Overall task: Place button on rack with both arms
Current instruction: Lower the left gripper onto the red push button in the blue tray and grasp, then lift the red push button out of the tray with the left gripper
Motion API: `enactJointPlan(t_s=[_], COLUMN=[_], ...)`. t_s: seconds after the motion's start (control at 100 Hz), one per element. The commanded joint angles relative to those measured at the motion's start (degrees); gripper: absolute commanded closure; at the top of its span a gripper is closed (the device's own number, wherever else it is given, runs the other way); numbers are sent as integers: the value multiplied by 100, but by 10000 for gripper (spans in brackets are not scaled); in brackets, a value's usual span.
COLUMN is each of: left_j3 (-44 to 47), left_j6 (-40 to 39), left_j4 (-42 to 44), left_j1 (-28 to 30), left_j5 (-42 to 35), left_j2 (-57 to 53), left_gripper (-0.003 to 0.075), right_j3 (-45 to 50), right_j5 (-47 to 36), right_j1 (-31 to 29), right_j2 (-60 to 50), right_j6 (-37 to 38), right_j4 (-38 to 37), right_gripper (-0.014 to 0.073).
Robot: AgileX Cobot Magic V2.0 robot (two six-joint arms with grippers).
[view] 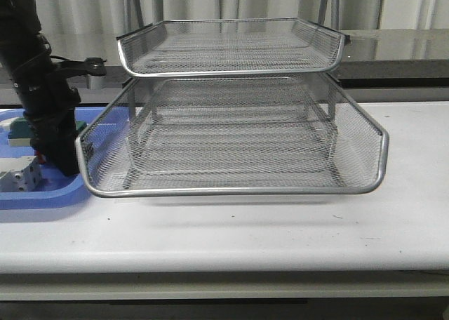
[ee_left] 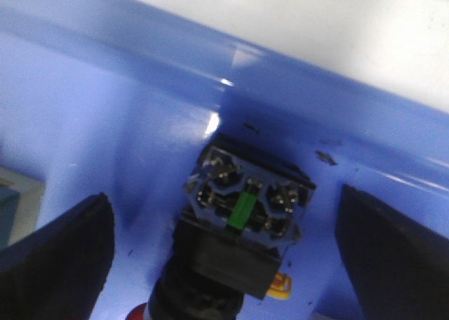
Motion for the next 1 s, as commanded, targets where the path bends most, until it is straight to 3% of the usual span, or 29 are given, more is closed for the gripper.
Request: enactJointPlan(t_s=[0.0, 0.09, 0.16, 0.36, 0.57, 0.84, 0.99], left_j3=[-178, -178, -178, -198, -439, -1277, -1538], left_j6=[2, 2, 2, 2, 2, -259, -815], left_j4=[-97, -97, -97, -97, -97, -97, -97], left_j1=[-27, -27, -27, -27, -27, -27, -13], left_j5=[-89, -100, -110, -110, 66, 1169, 1167], left_j2=[-348, -348, -348, -348, -348, -348, -512], left_gripper=[104, 114, 174, 489, 731, 741, 741], right_j3=[-197, -197, -197, -197, -197, -197, -197], right_j5=[-280, -280, -280, -280, -280, -280, -280], right_j1=[14, 14, 14, 14, 14, 14, 14], right_j2=[11, 11, 11, 11, 11, 11, 11], right_j6=[-29, -29, -29, -29, -29, -29, -29], right_j4=[-38, -38, -38, -38, -38, -38, -38], right_gripper=[662, 662, 662, 662, 662, 662, 662])
